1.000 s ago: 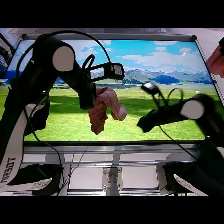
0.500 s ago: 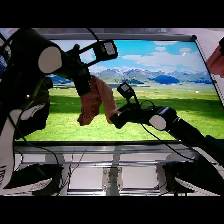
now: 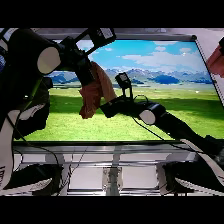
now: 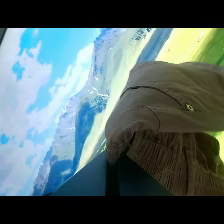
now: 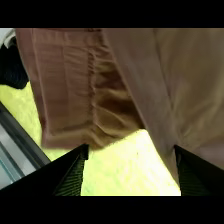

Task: Fold the clothes and pants, and hang the long-sleeved shirts on hangers.

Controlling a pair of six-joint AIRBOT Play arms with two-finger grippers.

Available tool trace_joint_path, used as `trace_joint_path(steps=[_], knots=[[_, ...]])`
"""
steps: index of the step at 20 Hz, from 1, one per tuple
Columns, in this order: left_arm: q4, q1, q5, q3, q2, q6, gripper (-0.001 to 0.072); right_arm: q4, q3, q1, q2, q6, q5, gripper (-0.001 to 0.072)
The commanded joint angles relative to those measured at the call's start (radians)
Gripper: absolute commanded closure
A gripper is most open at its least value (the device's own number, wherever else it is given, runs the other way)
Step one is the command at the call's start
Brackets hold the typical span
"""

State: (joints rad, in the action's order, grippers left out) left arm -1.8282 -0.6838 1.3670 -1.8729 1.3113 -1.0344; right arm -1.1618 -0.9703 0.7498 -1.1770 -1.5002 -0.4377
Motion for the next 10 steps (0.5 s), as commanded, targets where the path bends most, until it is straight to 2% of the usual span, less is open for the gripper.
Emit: trace_joint_path(steps=[1,2,5,8,10], knots=[[-0.004,0.000,-0.016,-0.001,0.000,-0.018,0.0680,-0.045,-0.063,0.007,-0.101,-0.096,0.018,0.0127],[-0.004,0.000,-0.015,-0.001,0.000,-0.018,0.0680,-0.079,-0.082,0.004,-0.121,-0.131,0.016,0.0159],[-0.005,0.000,-0.006,-0.001,0.000,-0.018,0.0681,-0.175,-0.121,-0.015,-0.133,-0.195,-0.029,0.0161],[-0.005,0.000,-0.005,-0.001,0.000,-0.018,0.0680,-0.258,-0.174,-0.048,-0.132,-0.221,-0.176,0.0161],[-0.004,0.000,-0.005,-0.001,0.000,-0.018,0.0680,-0.296,-0.186,-0.055,-0.132,-0.257,-0.209,0.0162]])
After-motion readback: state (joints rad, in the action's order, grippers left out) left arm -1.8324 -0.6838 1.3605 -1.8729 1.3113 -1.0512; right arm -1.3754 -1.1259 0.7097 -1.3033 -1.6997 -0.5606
